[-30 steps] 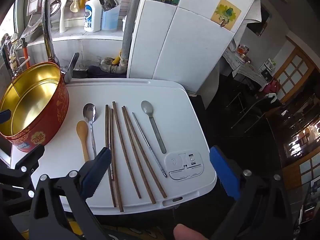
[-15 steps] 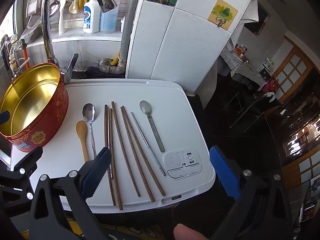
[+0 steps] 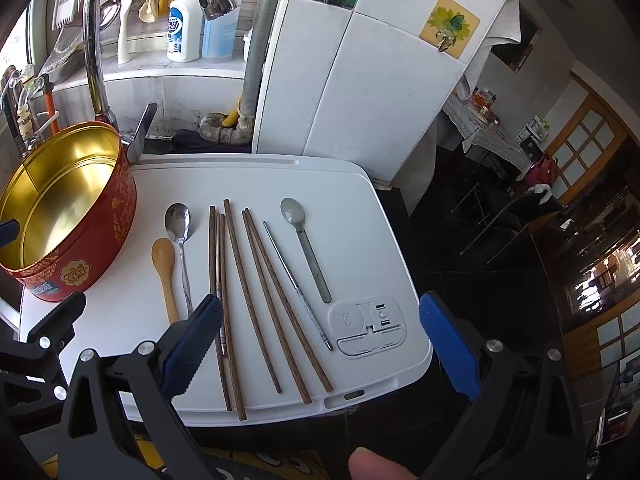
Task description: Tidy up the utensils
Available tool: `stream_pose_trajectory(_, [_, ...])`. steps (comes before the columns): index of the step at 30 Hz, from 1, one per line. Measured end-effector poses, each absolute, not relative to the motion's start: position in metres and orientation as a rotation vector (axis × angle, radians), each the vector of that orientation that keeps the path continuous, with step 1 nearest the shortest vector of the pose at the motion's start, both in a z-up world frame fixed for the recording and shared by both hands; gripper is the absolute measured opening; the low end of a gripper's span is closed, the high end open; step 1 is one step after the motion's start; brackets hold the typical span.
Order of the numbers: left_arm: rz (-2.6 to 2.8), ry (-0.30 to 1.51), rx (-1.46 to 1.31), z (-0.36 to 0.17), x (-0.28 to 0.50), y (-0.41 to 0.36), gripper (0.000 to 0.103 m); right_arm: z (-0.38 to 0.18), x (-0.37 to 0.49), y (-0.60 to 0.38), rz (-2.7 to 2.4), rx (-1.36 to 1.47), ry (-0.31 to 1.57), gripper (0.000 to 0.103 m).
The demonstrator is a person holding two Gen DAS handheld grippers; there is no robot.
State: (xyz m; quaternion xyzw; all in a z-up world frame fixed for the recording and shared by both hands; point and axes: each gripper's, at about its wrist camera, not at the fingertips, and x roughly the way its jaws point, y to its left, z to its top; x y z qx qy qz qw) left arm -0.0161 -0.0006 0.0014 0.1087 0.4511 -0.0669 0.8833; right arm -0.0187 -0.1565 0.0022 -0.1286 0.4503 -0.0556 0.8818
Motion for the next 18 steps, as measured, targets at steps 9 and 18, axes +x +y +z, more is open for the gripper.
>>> stream_pose_trajectory(9, [-0.142,0.939,0.23,0.0018,-0.0149,-0.0015,0.096,0.0027,-0.0187,-0.1565,-0.114,-0.269,0.938,0.099])
stream_pose_trajectory(18, [-0.141,0.938,0.23,0.0022,-0.0148,-0.0018,0.096,0.002,-0.0186,-0.1568,-0.115,-0.269,0.939,0.099])
